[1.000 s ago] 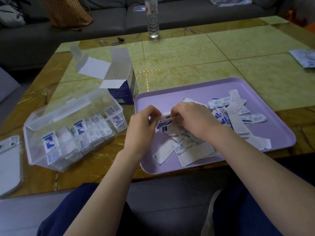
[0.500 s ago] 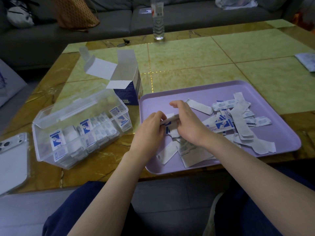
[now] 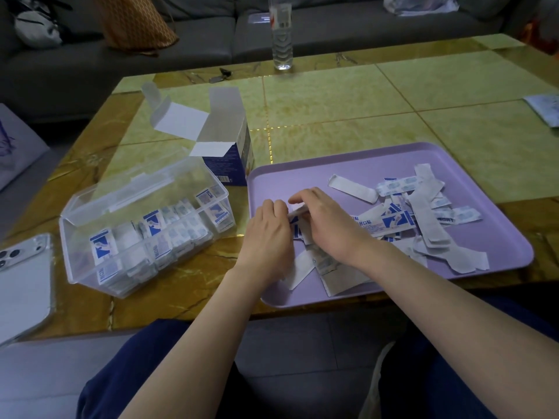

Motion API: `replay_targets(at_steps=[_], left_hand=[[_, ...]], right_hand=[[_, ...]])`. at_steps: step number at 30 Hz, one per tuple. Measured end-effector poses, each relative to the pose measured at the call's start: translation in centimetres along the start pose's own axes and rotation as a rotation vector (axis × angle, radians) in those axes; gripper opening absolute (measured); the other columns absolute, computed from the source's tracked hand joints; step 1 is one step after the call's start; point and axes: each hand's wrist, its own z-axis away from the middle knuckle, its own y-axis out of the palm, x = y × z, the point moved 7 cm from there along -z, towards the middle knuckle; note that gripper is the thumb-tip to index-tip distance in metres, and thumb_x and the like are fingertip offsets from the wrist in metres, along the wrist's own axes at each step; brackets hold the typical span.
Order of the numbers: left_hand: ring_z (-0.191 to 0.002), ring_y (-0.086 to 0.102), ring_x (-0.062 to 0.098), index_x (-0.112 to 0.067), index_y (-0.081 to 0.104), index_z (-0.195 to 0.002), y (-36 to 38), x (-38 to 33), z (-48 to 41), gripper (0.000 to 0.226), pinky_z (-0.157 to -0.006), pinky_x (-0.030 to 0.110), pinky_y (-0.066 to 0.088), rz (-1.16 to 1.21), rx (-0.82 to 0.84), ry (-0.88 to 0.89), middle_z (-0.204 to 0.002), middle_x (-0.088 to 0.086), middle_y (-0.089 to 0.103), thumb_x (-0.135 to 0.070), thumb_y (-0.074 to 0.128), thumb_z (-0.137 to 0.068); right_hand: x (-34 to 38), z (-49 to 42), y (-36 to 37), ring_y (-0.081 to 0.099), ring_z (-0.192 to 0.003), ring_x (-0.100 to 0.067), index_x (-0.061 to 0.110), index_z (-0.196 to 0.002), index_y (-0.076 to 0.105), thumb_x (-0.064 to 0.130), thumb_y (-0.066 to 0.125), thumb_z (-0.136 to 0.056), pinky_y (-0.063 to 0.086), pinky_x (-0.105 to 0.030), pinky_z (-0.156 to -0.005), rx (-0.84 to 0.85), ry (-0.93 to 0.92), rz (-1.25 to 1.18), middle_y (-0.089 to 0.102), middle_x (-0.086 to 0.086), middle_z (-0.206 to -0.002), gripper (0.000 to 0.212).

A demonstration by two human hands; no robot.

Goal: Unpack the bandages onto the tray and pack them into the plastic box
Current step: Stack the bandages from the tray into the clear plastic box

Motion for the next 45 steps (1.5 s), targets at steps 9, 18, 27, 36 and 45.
replay_targets(at_steps=[9,18,27,36,45], left_hand=[[-0.086,0.035,0.015,-0.014,0.037,-0.105,-1.0,-0.5,0.4,0.009,-0.076,0.025,0.029,-0.037,-0.029,-0.014,-0.101,0.002,0.039,-0.012,0.038,-0.096],[-0.066,0.048,0.022,-0.018,0.029,-0.093,-2.7,-0.4,1.0,0.014,-0.056,0.031,0.033,0.152,-0.034,-0.036,-0.083,0.004,0.051,-0.009,0.038,-0.098],[-0.070,0.056,0.024,-0.016,0.041,-0.099,-5.5,1.2,2.5,0.009,-0.057,0.035,0.044,0.147,-0.146,-0.079,-0.087,0.002,0.063,-0.025,0.038,-0.099],[-0.055,0.041,0.020,-0.013,0.052,-0.084,-9.5,1.3,5.5,0.010,-0.046,0.016,0.016,0.125,-0.410,0.046,-0.065,0.001,0.055,-0.016,0.054,-0.093],[-0.069,0.061,0.024,-0.009,0.053,-0.092,-10.6,5.1,6.7,0.007,-0.063,0.041,0.050,0.782,-0.375,-0.135,-0.078,0.008,0.062,-0.014,0.051,-0.095]], right_hand=[[0.5,0.4,-1.0,0.051,-0.101,-0.020,0.009,-0.108,0.059,0.003,0.046,-0.093,0.045,-0.038,-0.084,-0.038,-0.045,0.078,0.058,-0.005,-0.107,0.021],[0.7,1.3,-2.1,0.058,-0.089,-0.015,0.011,-0.115,0.052,-0.004,0.044,-0.092,0.048,-0.031,-0.078,-0.093,-0.054,0.065,0.059,-0.004,-0.112,0.028],[1.9,1.6,-3.9,0.064,-0.073,-0.007,0.011,-0.102,0.066,0.005,0.059,-0.089,0.051,-0.019,-0.071,-0.186,-0.086,-0.208,0.069,0.001,-0.080,0.016],[3.6,2.0,-3.9,0.064,-0.072,-0.011,0.010,-0.093,0.070,0.000,0.066,-0.082,0.048,-0.014,-0.067,-0.201,-0.152,-0.241,0.069,0.002,-0.074,0.015],[7.3,1.9,-2.1,0.071,-0.073,-0.015,0.013,-0.093,0.069,-0.003,0.063,-0.083,0.055,-0.019,-0.066,-0.072,-0.073,-0.614,0.071,-0.006,-0.079,0.020]])
